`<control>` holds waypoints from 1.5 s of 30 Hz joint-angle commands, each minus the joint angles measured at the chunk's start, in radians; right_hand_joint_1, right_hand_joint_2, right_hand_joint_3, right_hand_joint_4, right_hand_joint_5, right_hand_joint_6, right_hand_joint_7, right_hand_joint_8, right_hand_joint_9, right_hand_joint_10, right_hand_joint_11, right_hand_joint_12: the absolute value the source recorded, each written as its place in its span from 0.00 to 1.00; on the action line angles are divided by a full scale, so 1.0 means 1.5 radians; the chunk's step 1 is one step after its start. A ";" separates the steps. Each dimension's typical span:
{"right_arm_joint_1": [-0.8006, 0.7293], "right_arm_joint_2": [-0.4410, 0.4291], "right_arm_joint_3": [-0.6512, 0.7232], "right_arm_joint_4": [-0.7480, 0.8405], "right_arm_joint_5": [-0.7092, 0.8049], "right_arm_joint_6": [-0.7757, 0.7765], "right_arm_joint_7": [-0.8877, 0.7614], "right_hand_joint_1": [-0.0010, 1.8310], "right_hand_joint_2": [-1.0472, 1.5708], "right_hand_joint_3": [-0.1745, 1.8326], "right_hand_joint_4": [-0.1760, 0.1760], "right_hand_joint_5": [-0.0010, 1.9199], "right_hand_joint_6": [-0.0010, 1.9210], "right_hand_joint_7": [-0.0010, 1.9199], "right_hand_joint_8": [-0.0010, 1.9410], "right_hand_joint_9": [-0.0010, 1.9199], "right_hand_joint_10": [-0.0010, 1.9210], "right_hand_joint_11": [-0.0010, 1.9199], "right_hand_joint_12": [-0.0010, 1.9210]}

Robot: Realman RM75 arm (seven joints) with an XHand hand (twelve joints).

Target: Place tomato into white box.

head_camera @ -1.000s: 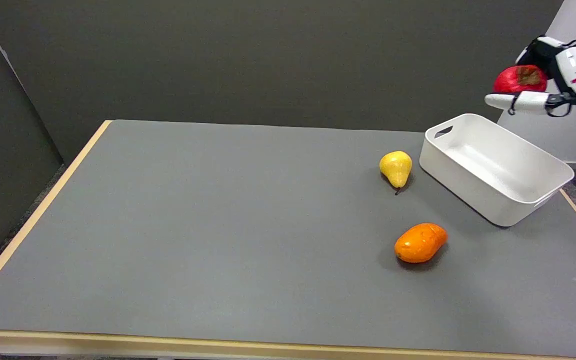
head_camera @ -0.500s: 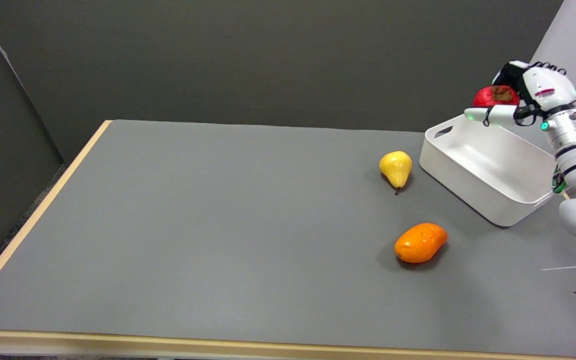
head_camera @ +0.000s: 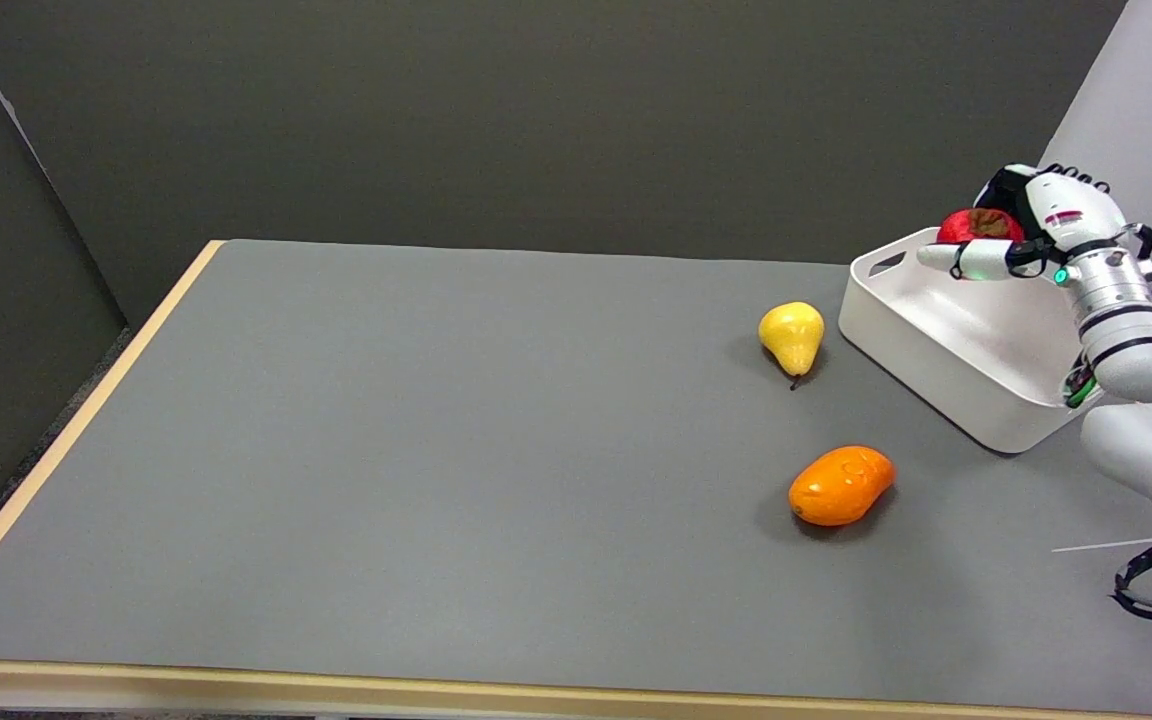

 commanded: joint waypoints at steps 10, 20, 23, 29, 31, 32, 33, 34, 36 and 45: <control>-0.005 0.011 0.009 0.045 0.070 -0.084 -0.099 0.19 0.63 0.55 0.78 0.13 0.27 0.15 0.18 0.09 0.35 0.08 0.68; -0.044 0.017 0.032 0.102 0.070 -0.061 -0.092 0.15 0.64 0.51 0.79 0.12 0.23 0.10 0.14 0.05 0.30 0.04 0.64; -0.059 0.018 0.036 0.151 0.071 -0.041 -0.084 0.15 0.64 0.51 0.79 0.12 0.23 0.10 0.14 0.05 0.30 0.04 0.64; -0.106 0.044 0.027 0.317 0.069 0.013 -0.009 0.11 0.63 0.51 0.80 0.11 0.22 0.10 0.14 0.05 0.30 0.04 0.64; -0.115 0.057 0.013 0.360 0.067 0.027 0.006 0.10 0.63 0.51 0.80 0.11 0.22 0.10 0.14 0.05 0.29 0.04 0.64; -0.117 0.066 0.004 0.389 0.062 0.034 0.014 0.09 0.63 0.51 0.81 0.11 0.22 0.10 0.14 0.05 0.29 0.04 0.64; -0.119 0.067 0.000 0.404 0.058 0.038 0.017 0.08 0.63 0.51 0.81 0.11 0.22 0.10 0.14 0.06 0.29 0.04 0.63; -0.121 0.072 -0.011 0.434 0.047 0.039 0.028 0.08 0.63 0.52 0.81 0.11 0.22 0.09 0.14 0.06 0.28 0.04 0.63; -0.121 0.074 -0.024 0.471 0.028 0.034 0.044 0.07 0.63 0.53 0.81 0.11 0.23 0.09 0.14 0.06 0.28 0.04 0.63; -0.109 0.074 -0.129 0.652 -0.028 -0.058 0.141 0.01 0.62 0.58 0.85 0.11 0.25 0.10 0.15 0.06 0.28 0.06 0.60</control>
